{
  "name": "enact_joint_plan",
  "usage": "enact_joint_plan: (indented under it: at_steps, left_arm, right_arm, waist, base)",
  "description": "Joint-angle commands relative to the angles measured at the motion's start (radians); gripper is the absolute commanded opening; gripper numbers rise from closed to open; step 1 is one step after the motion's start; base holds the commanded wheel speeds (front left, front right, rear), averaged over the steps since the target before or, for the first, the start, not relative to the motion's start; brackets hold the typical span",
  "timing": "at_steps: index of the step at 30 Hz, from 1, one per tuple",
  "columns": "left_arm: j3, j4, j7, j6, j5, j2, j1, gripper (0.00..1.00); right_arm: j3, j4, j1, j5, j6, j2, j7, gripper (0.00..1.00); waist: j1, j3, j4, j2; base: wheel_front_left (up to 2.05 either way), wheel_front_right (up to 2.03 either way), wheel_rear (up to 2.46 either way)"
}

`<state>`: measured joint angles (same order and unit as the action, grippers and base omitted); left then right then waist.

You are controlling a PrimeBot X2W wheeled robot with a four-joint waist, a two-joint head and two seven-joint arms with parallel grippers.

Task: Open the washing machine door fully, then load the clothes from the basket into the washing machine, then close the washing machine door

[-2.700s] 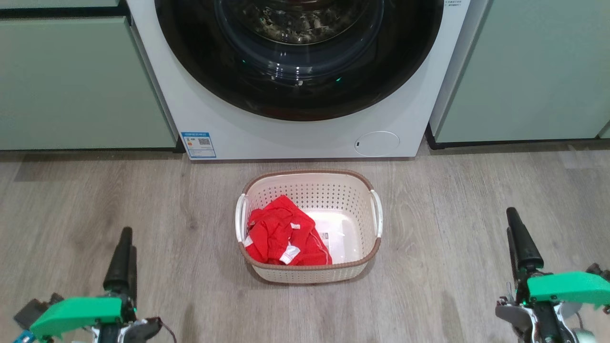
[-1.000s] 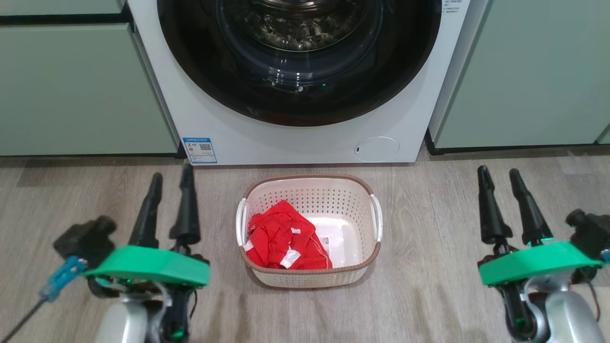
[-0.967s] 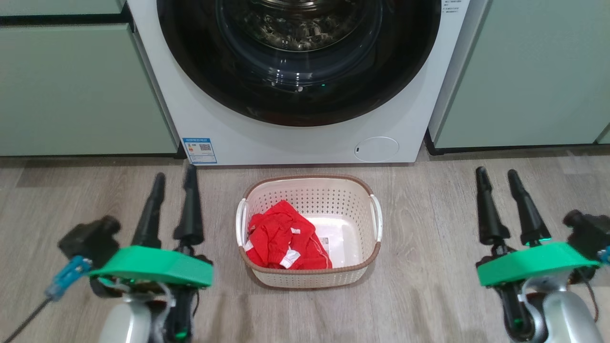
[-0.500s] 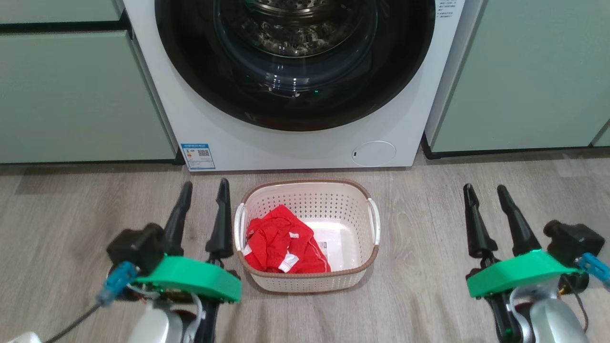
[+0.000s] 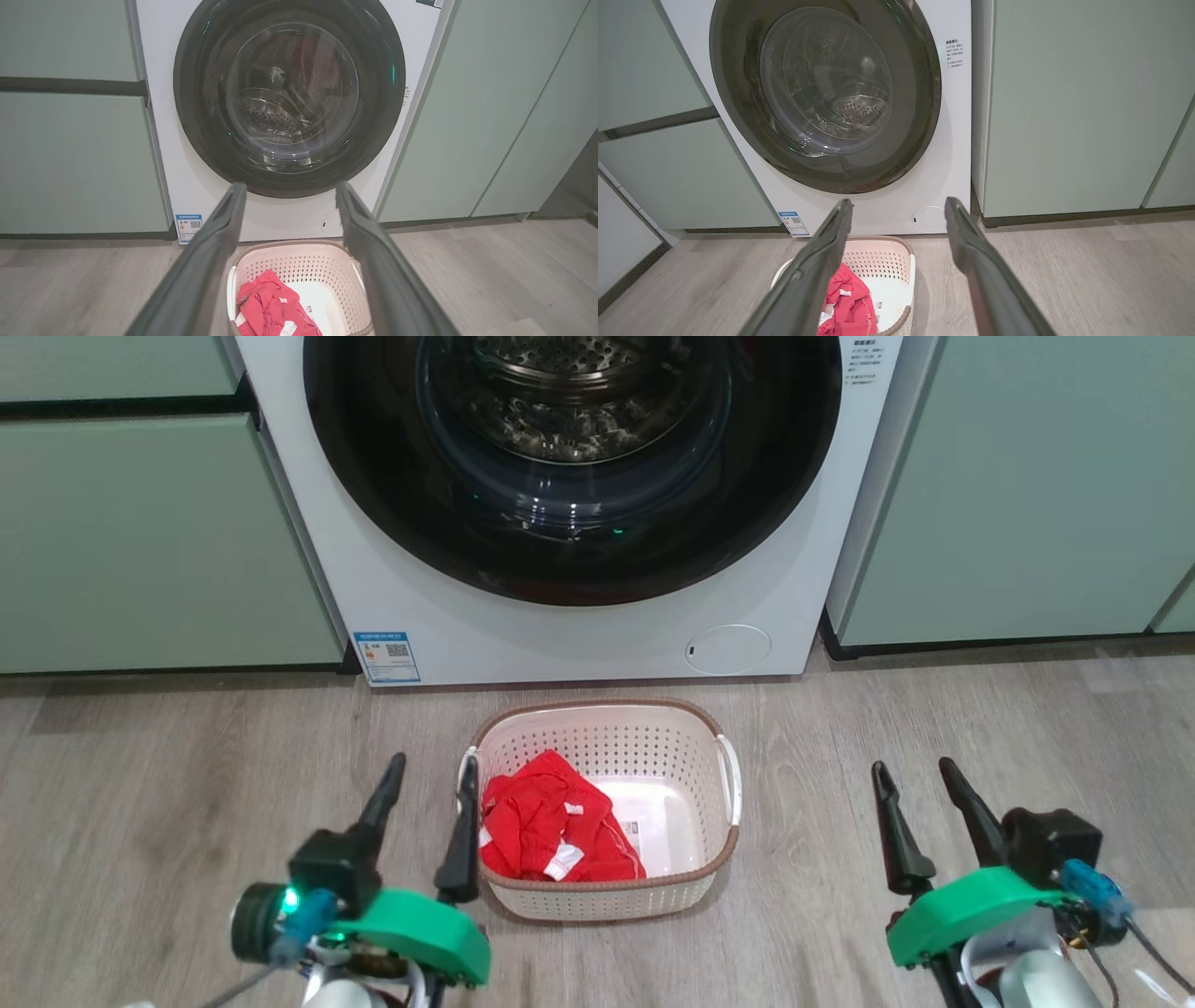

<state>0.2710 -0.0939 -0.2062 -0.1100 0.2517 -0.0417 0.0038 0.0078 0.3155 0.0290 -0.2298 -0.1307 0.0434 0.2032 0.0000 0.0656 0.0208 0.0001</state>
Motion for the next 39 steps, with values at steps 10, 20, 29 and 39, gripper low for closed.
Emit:
enact_joint_plan:
  at_steps: [10,20,29,39]
  left_arm:
    - [-0.007,-0.010,-0.041,-0.040,-0.096,-0.008,-0.032,1.00]
    - [-0.012,-0.028,-0.056,-0.051,-0.105,-0.009,-0.038,1.00]
    - [-0.018,-0.035,-0.056,-0.052,-0.091,-0.009,-0.039,1.00]
    - [-0.027,-0.047,-0.056,-0.035,-0.068,-0.009,-0.035,1.00]
  right_arm:
    - [0.047,-0.009,0.059,0.136,0.000,0.006,0.043,1.00]
    - [0.042,0.009,0.072,0.158,0.000,0.007,0.059,1.00]
    - [0.032,0.006,0.073,0.143,0.000,0.007,0.059,1.00]
    - [0.034,0.006,0.074,0.137,0.000,0.007,0.059,1.00]
  waist:
    - [0.0000,0.006,0.003,-0.0001]
    - [0.0000,0.002,0.004,-0.0001]
    - [0.0000,0.002,0.004,-0.0001]
    - [0.0000,0.007,0.006,-0.0001]
  base:
    - [0.00,0.00,0.00]
    - [0.00,0.00,0.00]
    - [0.00,0.00,0.00]
    - [0.00,0.00,0.00]
